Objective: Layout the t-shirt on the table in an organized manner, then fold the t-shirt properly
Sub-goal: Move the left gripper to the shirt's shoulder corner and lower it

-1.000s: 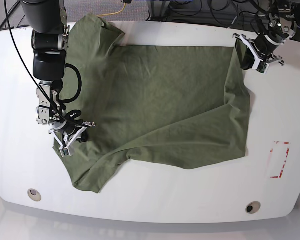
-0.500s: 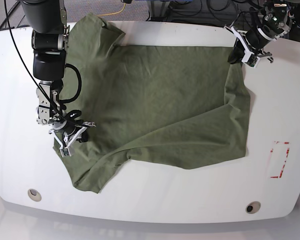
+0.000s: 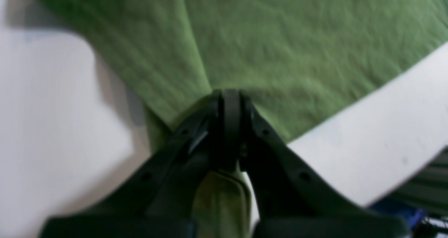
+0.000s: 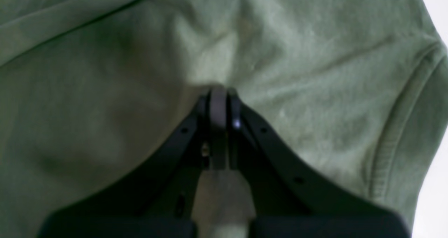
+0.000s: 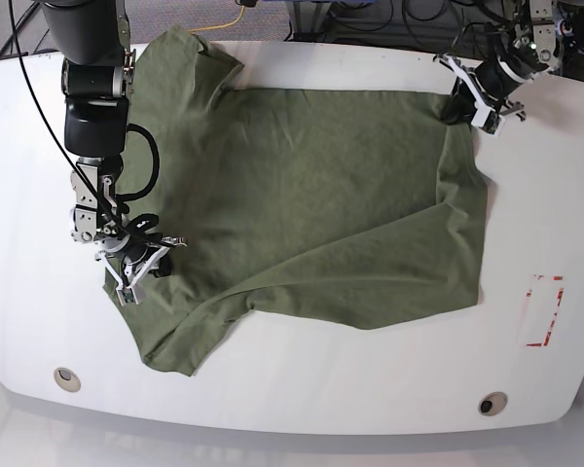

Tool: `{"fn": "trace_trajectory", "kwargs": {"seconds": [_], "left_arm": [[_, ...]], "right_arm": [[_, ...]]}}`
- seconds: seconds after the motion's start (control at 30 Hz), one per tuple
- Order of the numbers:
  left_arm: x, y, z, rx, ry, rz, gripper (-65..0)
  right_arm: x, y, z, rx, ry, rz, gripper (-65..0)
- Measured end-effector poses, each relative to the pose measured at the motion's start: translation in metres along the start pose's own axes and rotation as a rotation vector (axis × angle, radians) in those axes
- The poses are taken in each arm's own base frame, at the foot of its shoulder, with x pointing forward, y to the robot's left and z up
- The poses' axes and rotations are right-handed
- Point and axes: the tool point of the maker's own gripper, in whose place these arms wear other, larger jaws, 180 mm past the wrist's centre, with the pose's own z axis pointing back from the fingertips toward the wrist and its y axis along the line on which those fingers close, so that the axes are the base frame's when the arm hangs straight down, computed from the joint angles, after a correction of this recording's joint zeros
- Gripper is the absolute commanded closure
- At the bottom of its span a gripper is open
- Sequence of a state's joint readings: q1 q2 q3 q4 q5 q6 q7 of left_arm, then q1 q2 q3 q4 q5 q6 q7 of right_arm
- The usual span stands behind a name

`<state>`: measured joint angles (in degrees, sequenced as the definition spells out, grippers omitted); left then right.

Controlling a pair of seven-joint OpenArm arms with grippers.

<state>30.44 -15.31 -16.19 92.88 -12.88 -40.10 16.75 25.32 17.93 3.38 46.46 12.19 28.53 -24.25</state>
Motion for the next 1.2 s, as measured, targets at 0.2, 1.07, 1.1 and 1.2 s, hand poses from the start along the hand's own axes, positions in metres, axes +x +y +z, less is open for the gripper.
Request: {"fn": "trace_trajectory", "kwargs": {"seconds": [0.2,1.07,1.1,1.2], "left_arm": [[-0.001,0.005,0.003,0.001,0.009,-0.014,0.0],[-0.002,0.115,0.078,0.343,0.032,-0.011,0.0],[-0.002,0.116,0.078,0.346,0.034,-0.012,0.0],[-0.001,0.112,0.076,0.334,0.031,-0.013,0.0]], "right_arm": [[0.0,0.0,0.0,0.0,0.001,0.0,-0.6],[-0.004,0.001,0.001,0.002,-0.005,-0.003,-0.6],[-0.004,0.001,0.001,0.002,-0.005,-0.003,-0.6],[-0.004,0.001,0.001,0.002,-0.006,-0.003,-0.6]]}}
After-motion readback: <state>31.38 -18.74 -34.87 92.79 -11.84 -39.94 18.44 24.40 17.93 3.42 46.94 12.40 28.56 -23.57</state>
